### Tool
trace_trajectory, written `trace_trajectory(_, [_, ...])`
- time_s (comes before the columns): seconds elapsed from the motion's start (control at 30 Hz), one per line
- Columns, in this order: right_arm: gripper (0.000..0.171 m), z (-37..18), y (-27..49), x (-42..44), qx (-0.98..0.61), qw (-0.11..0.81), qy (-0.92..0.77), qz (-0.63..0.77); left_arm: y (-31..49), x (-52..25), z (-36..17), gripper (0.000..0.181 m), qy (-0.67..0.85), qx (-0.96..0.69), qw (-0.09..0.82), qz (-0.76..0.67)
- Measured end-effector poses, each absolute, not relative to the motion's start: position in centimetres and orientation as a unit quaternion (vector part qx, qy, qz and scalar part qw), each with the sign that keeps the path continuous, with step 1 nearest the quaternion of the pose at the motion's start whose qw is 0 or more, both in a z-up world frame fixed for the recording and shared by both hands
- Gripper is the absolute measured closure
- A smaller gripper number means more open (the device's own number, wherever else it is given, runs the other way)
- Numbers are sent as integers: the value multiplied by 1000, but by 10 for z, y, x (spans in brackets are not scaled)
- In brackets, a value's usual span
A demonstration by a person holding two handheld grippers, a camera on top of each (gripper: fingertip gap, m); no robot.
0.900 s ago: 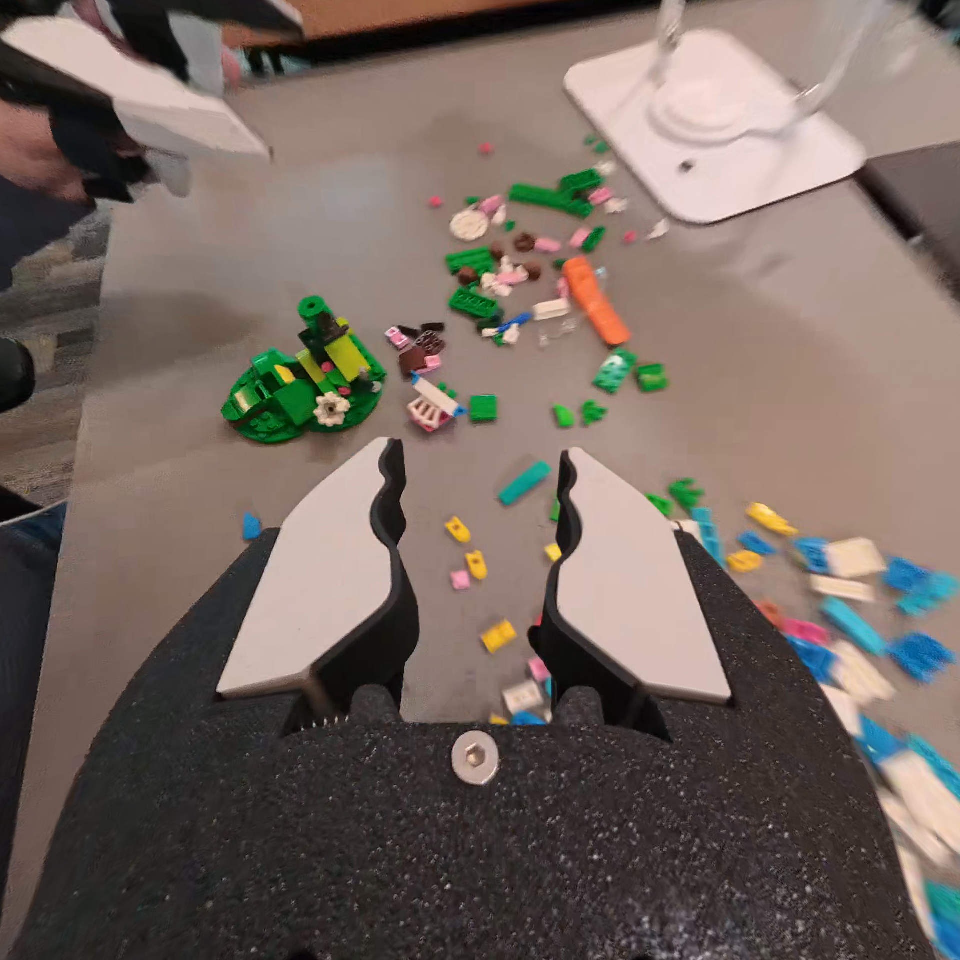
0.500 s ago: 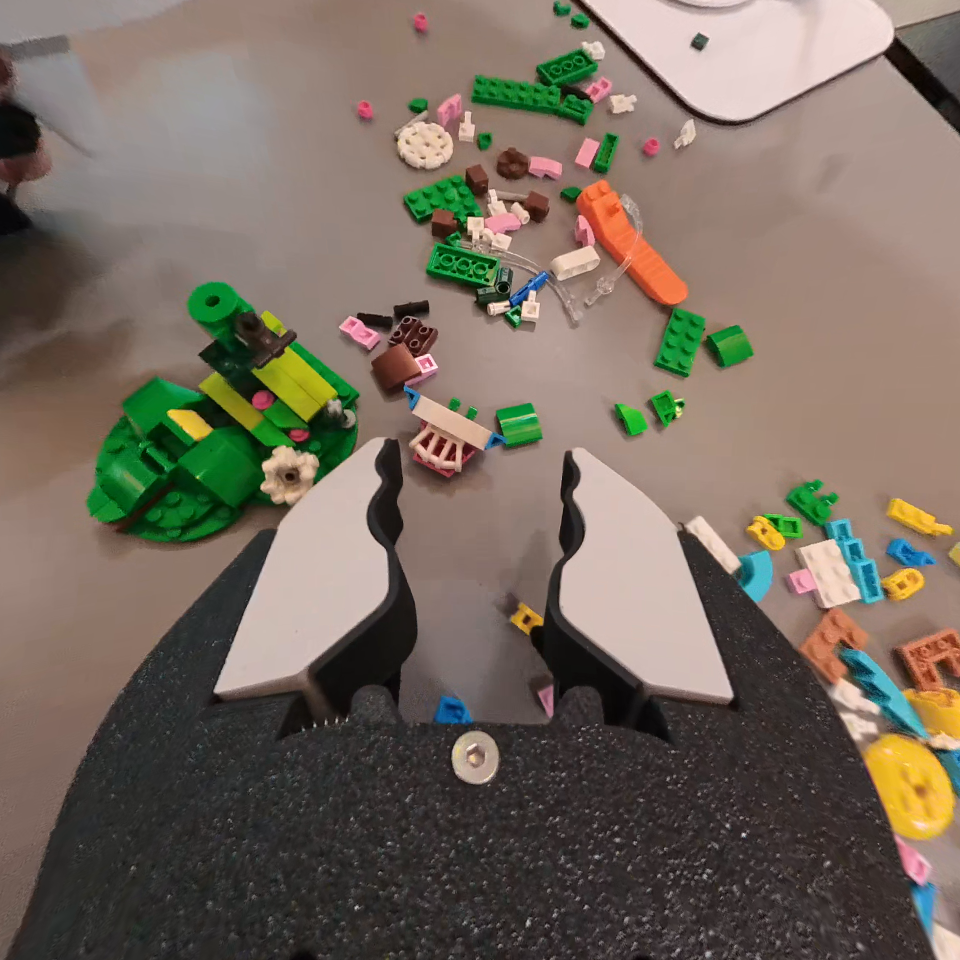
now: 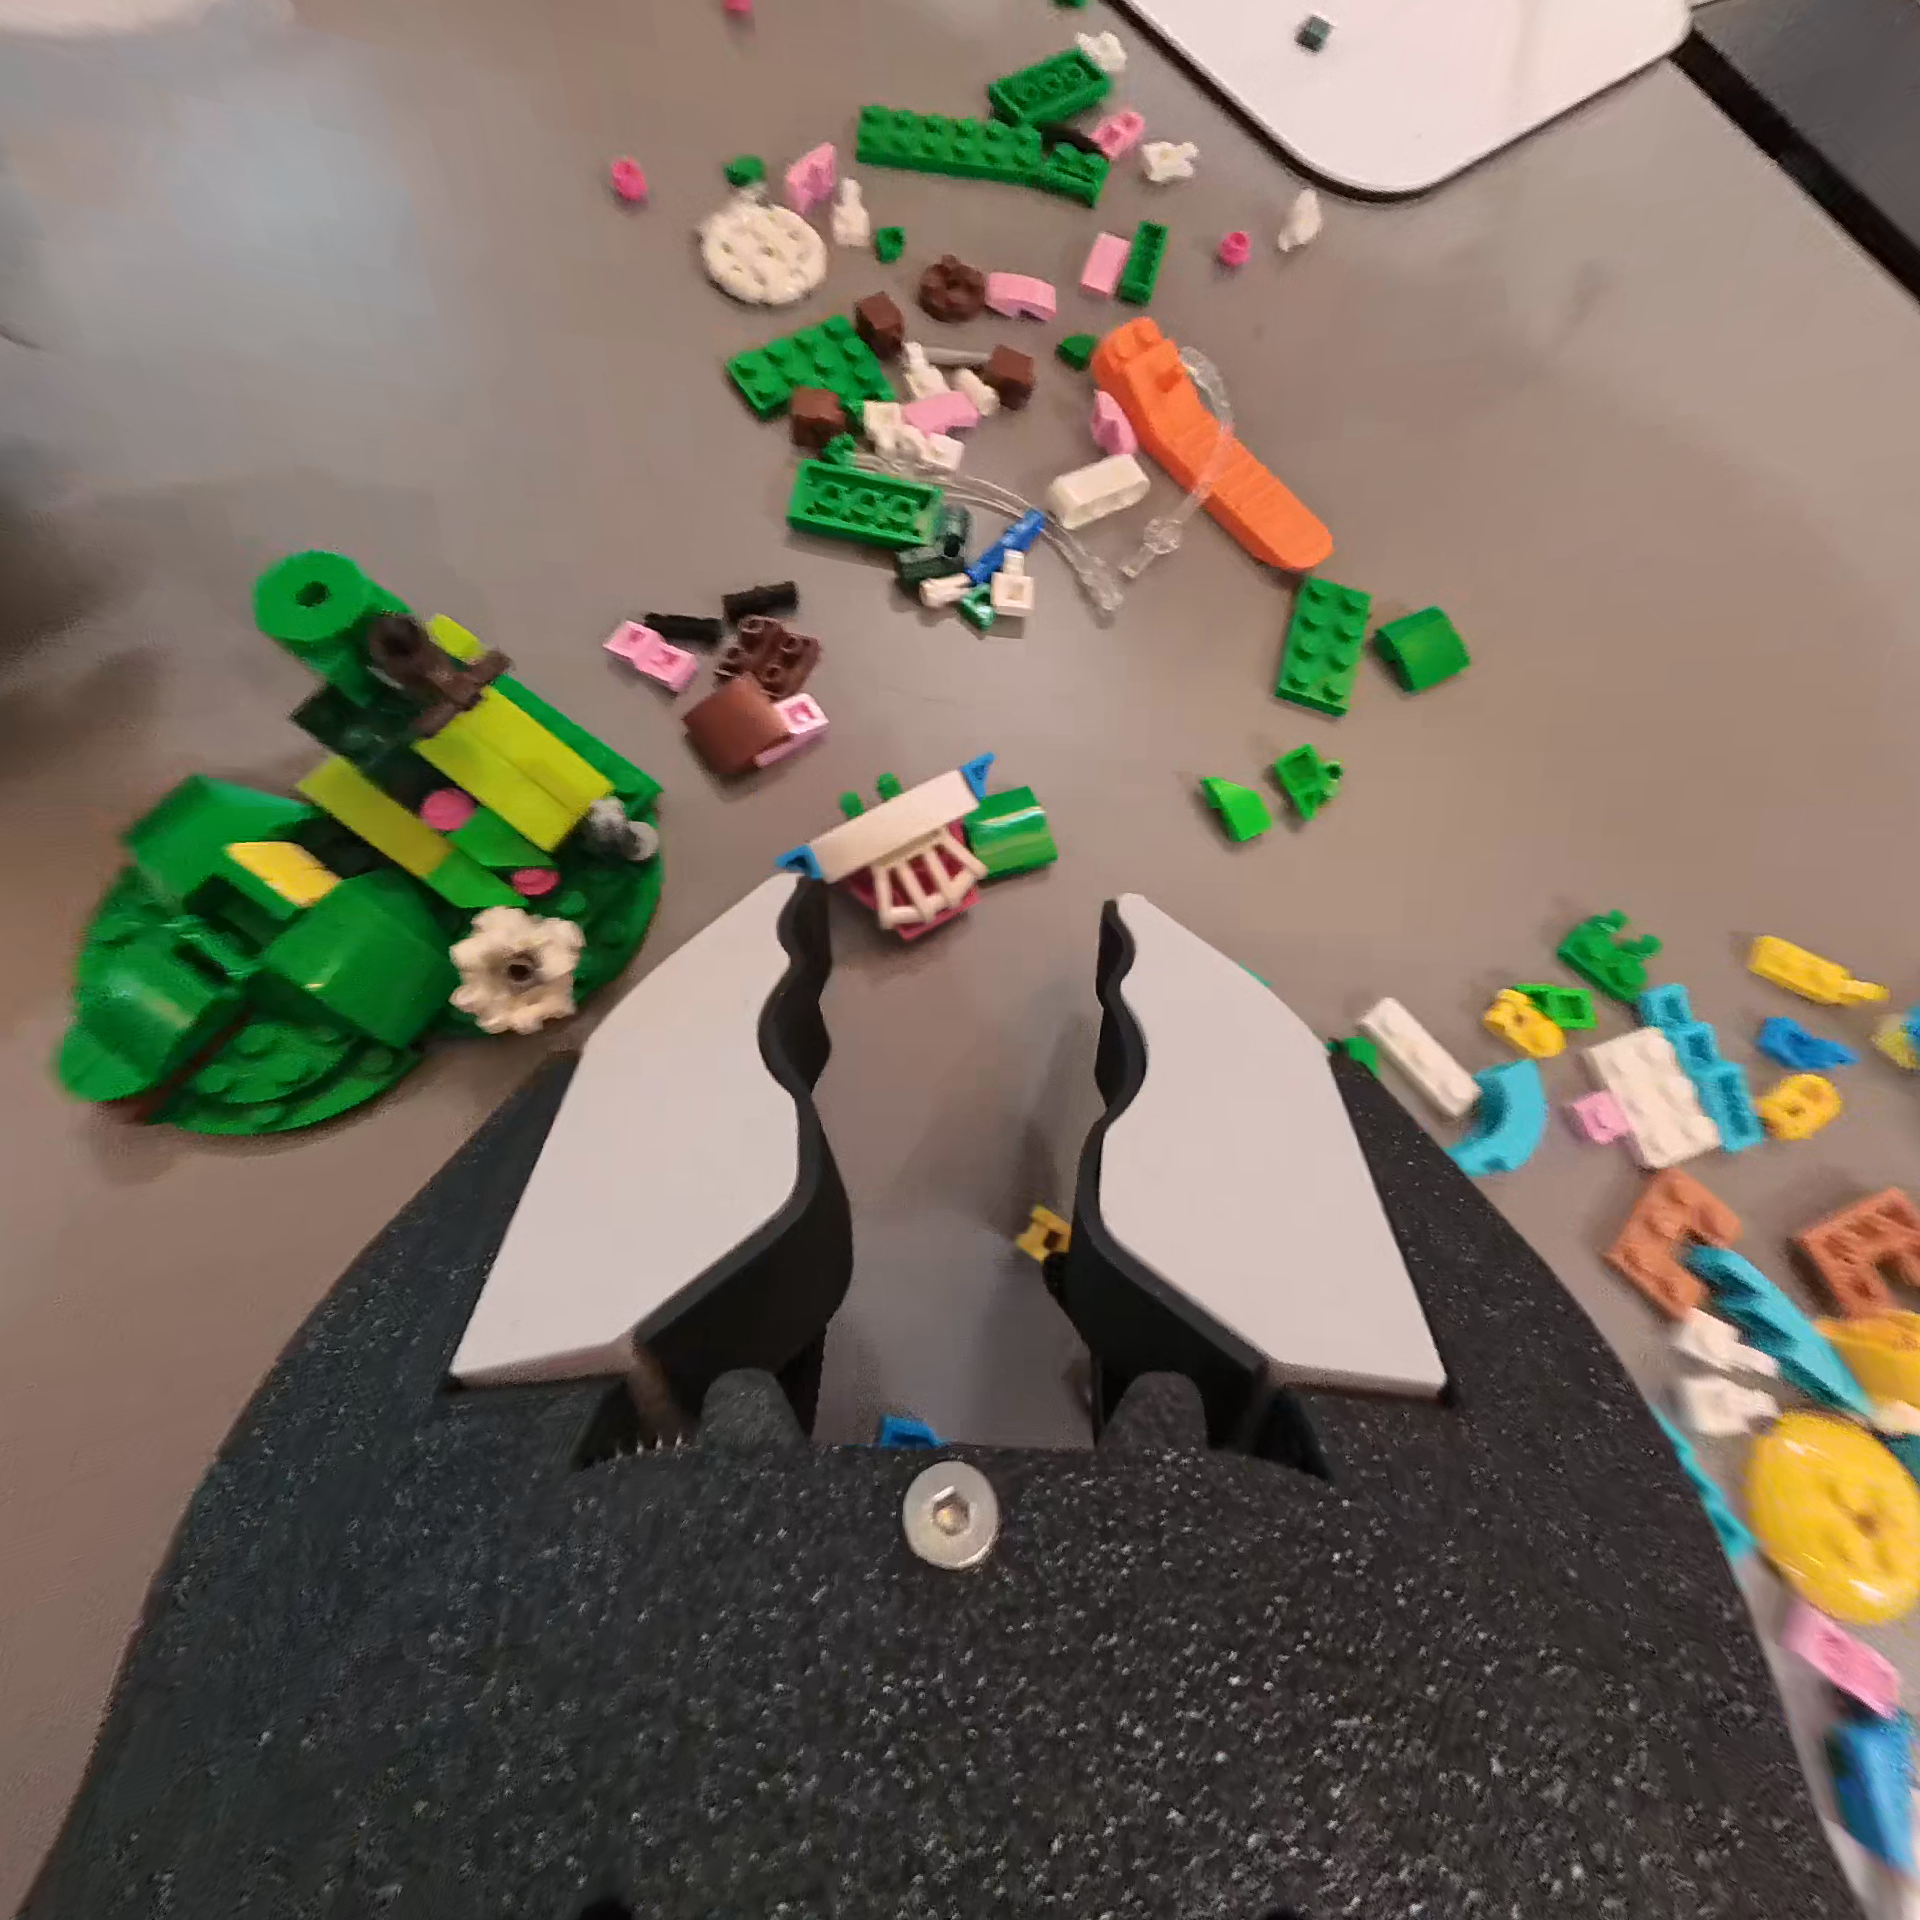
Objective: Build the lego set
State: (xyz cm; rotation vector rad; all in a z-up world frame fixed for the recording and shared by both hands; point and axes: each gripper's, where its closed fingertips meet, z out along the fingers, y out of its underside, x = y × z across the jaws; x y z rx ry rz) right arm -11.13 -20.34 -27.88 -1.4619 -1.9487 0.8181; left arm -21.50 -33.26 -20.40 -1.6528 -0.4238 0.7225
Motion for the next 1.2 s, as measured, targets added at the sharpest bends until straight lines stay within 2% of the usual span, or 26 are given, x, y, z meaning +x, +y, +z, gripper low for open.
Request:
trace_trajectory(0.3, [126,-287,-215,-100,-438,200,-812,331,-329,-211,-206,112,-165,-721,598,309])
trace_trajectory(0.63, [130,-290,-218,-113,-394,157,-835,349,-327,-209,-207,114,-157,-725,597,306])
trace_trajectory(0.77, [147,-291,-220,-115,-378,157,-844,346,-325,-208,-207,115,-151,-727,596,306])
trace_trajectory(0.83, [148,-289,-219,-114,-371,166,-846,344,-323,-205,-206,114,-137,-727,603,299])
trace_trajectory(1.03, [148,-260,-212,-94,-348,162,-838,388,-297,-152,-194,122,74,-740,591,311])
trace_trajectory(1.2, [148,-211,-225,-64,-310,67,-797,513,-267,-85,-178,112,256,-718,556,332])
